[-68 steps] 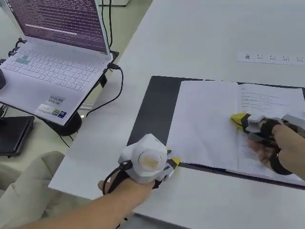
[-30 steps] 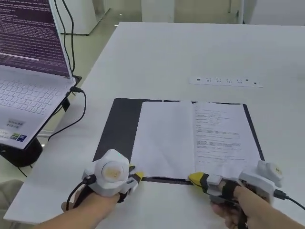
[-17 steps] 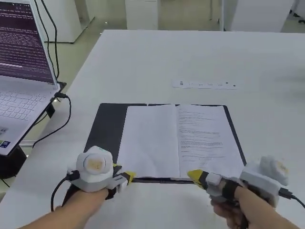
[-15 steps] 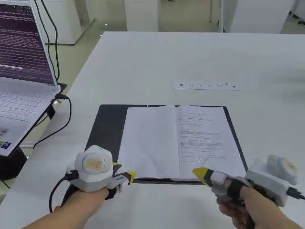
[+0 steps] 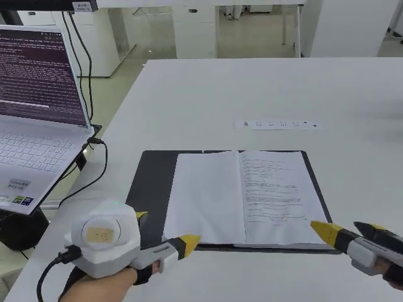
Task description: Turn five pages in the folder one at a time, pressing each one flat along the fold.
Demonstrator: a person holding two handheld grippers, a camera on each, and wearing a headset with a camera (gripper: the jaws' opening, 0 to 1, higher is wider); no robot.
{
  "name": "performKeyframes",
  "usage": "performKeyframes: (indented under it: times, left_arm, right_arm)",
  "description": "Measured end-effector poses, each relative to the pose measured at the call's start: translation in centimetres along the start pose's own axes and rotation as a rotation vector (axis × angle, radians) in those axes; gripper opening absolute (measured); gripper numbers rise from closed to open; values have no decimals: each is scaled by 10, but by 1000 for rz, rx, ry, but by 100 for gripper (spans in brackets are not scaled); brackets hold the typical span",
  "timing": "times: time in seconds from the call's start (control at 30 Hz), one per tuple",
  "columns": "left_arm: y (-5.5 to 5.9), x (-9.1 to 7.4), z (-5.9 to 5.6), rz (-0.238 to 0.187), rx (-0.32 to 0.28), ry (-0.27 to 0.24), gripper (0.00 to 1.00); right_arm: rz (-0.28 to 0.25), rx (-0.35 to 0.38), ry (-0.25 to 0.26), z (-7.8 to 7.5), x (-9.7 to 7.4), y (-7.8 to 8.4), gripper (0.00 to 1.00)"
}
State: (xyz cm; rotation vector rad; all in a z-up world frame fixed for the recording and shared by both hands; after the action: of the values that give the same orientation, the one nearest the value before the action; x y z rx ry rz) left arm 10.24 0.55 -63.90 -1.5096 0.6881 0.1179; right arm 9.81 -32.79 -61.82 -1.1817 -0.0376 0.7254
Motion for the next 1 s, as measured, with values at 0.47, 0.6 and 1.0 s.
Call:
performKeyframes:
  times: [0.47,0.6,1.0]
  left_arm:
    - [-6,-15,-2,-40,-13,-55,99]
    - [-3,-13,-2,-19,-7,-56,99]
    - [-5,17,-18,17,17,-10,99]
  right_arm:
    - [-20,-48,57,-8,-20,6,100]
    - [6,-59,43,-9,-19,8,100]
    - [1,-66,16,-9,-10,3,100]
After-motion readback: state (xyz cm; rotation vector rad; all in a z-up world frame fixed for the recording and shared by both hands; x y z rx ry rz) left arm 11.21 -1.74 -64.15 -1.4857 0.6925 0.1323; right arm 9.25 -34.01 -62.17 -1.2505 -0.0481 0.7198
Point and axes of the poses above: the centre of the closed fingertips' face, and the gripper's own axes: x roughly forward along the fingers, z roughly to its left, y roughly out of its underside, the point moved 6 cm from there along -x, roughly backward along the fingers, and after that the axes turned 6 degrees about -y, right-handed, at the moved point
